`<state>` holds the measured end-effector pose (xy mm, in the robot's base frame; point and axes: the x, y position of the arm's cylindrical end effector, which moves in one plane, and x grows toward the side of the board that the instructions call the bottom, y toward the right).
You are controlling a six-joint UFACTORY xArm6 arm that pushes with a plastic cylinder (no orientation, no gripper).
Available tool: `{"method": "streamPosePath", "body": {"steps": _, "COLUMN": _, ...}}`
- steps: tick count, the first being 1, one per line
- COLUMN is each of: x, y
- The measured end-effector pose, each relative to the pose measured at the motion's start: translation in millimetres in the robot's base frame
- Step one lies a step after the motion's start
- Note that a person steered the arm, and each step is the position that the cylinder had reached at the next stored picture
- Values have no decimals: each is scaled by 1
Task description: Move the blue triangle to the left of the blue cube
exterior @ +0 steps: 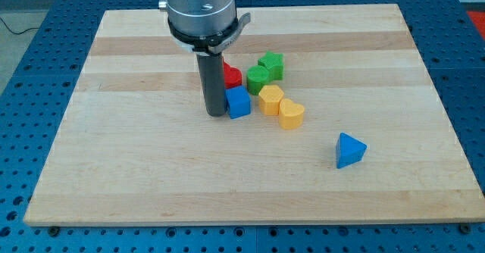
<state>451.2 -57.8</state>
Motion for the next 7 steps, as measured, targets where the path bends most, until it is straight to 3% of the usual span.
{"method": "streamPosePath", "body": {"steps": 1, "x": 0, "y": 0}}
{"method": "streamPosePath", "body": {"steps": 3, "x": 83, "y": 9}}
{"method": "streamPosePath", "body": {"steps": 5, "x": 156, "y": 123}}
{"method": "streamPosePath", "body": {"steps": 7, "x": 134, "y": 240}}
